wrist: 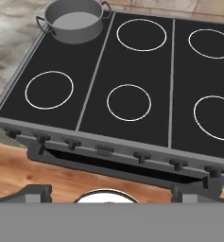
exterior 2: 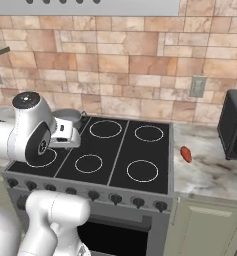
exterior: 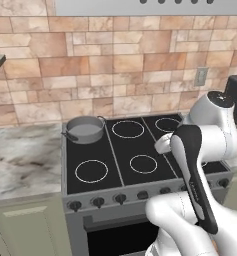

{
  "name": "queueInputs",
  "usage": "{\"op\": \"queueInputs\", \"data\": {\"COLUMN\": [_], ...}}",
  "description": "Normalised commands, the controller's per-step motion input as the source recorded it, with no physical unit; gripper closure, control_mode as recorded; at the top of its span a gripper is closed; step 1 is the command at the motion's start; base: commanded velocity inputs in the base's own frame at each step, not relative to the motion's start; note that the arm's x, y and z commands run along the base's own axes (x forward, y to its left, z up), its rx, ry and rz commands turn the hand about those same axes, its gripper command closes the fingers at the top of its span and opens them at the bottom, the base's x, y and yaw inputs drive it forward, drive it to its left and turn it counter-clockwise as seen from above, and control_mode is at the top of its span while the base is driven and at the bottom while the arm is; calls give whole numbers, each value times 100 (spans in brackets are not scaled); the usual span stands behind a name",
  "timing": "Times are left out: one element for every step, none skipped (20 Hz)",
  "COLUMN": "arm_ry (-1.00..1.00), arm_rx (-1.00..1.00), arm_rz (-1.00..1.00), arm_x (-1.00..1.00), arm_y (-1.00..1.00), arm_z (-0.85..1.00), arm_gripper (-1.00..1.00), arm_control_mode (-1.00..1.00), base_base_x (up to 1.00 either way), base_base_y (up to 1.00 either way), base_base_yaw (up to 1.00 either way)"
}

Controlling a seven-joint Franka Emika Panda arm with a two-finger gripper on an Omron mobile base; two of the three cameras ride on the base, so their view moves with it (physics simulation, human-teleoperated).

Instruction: Turn on the burner for the pot on the stove. Wait thirty seconds for the pot to heat up. Then add the sweet potato to the pot.

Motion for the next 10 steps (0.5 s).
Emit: {"op": "queueInputs", "data": {"arm_ry": [0, 0, 0, 0, 0, 0, 0, 0, 0, 0], "arm_rx": [0, 0, 0, 0, 0, 0, 0, 0, 0, 0], "arm_rz": [0, 0, 0, 0, 0, 0, 0, 0, 0, 0], "arm_x": [0, 0, 0, 0, 0, 0, 0, 0, 0, 0], "arm_y": [0, 0, 0, 0, 0, 0, 0, 0, 0, 0], "arm_z": [0, 0, 0, 0, 0, 0, 0, 0, 0, 0], "arm_gripper": [-100, -100, -100, -100, -100, -100, -100, -100, -100, -100], "arm_control_mode": [100, 100, 100, 100, 100, 100, 100, 100, 100, 100], "base_base_x": [0, 0, 0, 0, 0, 0, 0, 0, 0, 0], "base_base_y": [-40, -40, -39, -38, -36, -35, -35, -35, -36, -37], "base_base_yaw": [0, 0, 0, 0, 0, 0, 0, 0, 0, 0]}}
